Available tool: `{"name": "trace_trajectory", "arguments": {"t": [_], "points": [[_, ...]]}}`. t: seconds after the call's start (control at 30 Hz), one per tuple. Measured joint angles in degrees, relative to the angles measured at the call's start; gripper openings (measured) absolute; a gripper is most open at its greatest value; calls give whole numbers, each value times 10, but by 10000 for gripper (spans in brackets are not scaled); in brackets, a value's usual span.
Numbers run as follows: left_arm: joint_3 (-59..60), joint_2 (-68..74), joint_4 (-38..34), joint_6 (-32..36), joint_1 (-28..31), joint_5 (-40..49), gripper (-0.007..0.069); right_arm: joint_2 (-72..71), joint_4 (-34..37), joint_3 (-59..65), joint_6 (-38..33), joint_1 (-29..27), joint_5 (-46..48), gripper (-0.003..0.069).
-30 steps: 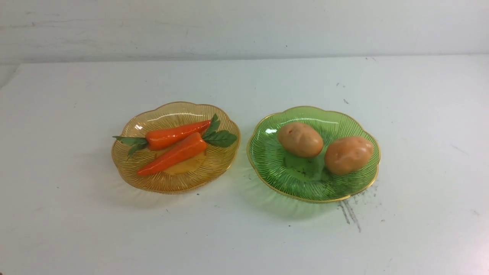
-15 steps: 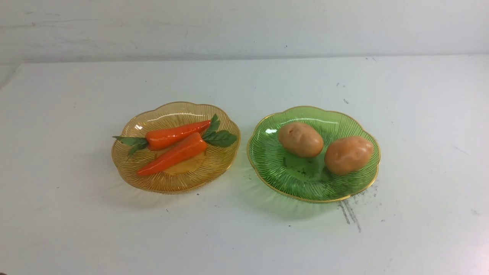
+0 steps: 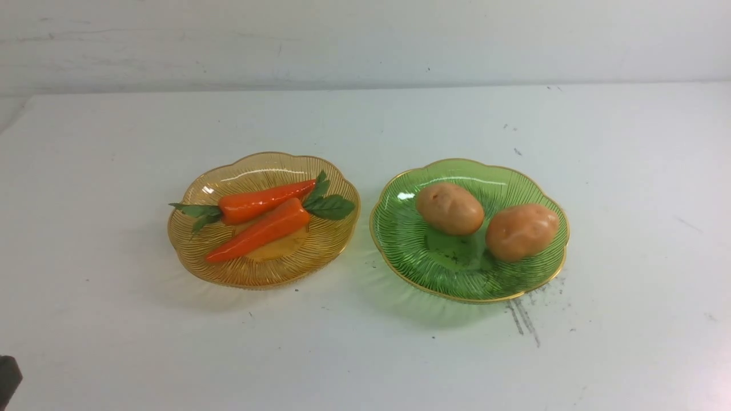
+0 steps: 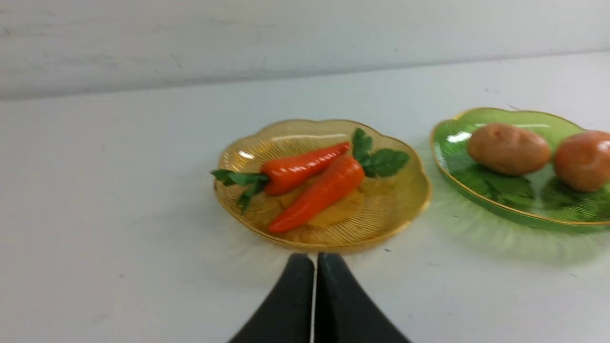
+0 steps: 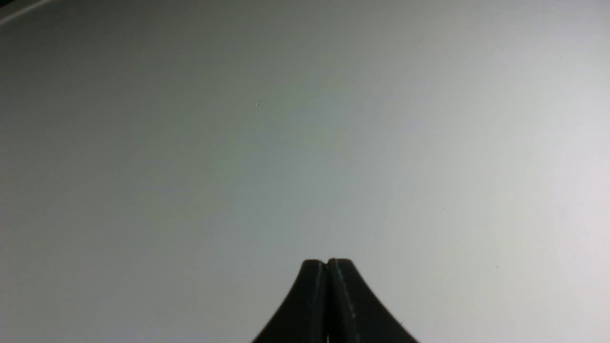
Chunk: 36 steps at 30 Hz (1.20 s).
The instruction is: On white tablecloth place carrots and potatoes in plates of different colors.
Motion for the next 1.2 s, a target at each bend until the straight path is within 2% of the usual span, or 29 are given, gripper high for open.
{"name": "trace_trajectory", "arguments": {"t": [0.1,0.17,0.43,1.2], "points": [[97,-22,23,-1,11,-84,-3,0,0,0,0,0,0,-15],[136,-24,36,-1,16,-107,-3,0,0,0,0,0,-1,-15],[154,-24,58,2,19,-48,-3,0,0,0,0,0,-1,-15],[154,-24,57,4,19,-48,-3,0,0,0,0,0,-1,-15]]}}
